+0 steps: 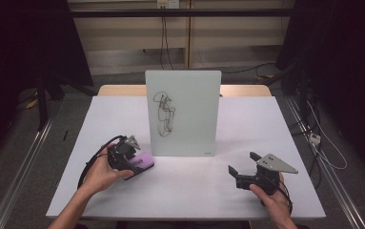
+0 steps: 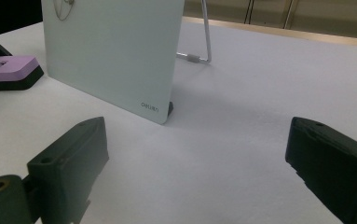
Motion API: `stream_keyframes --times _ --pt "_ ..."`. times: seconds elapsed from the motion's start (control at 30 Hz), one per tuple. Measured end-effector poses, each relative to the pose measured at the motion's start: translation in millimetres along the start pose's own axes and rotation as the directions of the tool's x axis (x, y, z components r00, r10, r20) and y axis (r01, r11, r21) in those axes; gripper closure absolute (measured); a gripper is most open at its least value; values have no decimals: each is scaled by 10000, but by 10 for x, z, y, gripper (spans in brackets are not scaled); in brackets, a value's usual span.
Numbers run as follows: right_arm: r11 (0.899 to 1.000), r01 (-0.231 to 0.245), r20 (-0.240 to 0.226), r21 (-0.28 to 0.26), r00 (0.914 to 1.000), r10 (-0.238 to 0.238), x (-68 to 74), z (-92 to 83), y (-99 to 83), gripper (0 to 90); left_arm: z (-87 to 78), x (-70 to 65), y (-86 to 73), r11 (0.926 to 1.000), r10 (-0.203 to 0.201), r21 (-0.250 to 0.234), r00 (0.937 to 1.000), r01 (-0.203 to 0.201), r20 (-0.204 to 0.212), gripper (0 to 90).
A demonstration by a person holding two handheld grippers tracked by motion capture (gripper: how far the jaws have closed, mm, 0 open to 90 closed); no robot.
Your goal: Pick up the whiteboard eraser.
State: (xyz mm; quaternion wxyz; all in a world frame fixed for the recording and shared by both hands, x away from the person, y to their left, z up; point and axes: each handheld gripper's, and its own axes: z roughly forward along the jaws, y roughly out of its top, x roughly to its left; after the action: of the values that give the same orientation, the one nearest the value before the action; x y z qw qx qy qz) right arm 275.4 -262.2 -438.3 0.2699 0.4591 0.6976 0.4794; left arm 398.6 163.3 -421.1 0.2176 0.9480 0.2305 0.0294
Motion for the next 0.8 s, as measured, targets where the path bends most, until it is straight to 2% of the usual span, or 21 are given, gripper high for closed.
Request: stream_keyframes --times 0.13,0.3,0.43,0.5,0.57,0.63,0.67,0.73,0.8 --pt "10000 -20 11 9 10000 20 -1 2 0 53 3 -15 6 10000 41 58 10000 -41 -43 410" --pt "10000 5 -4 11 10000 -5 0 1 0 53 -2 -24 6 10000 -20 -81 9999 21 168 411" --pt "10000 -50 9 0 10000 50 -4 4 1 54 -35 -25 4 9998 19 -209 9999 -16 139 412" --pt "10000 -10 21 30 10000 10 -6 8 1 53 -70 -21 -2 9985 -68 -542 10000 69 27 412" --pt "10000 -15 -13 17 10000 15 -4 8 1 53 -89 -16 -3 9979 -21 -643 10000 17 -59 412" --pt "10000 -34 -13 -14 10000 34 -1 7 2 53 -123 -16 -11 9931 -242 -1143 9997 243 16 412" --pt "10000 -14 -25 -11 10000 14 -3 2 2 53 -155 -23 -17 9900 -275 -1392 9994 244 -208 412" --pt "10000 -50 4 -12 10000 50 -5 1 3 53 -170 -25 -22 9882 -306 -1506 9992 265 -256 413" --pt "9999 -103 45 -21 9999 103 -7 6 4 53 -186 -35 -30 9821 -461 -1836 9987 411 -229 413"
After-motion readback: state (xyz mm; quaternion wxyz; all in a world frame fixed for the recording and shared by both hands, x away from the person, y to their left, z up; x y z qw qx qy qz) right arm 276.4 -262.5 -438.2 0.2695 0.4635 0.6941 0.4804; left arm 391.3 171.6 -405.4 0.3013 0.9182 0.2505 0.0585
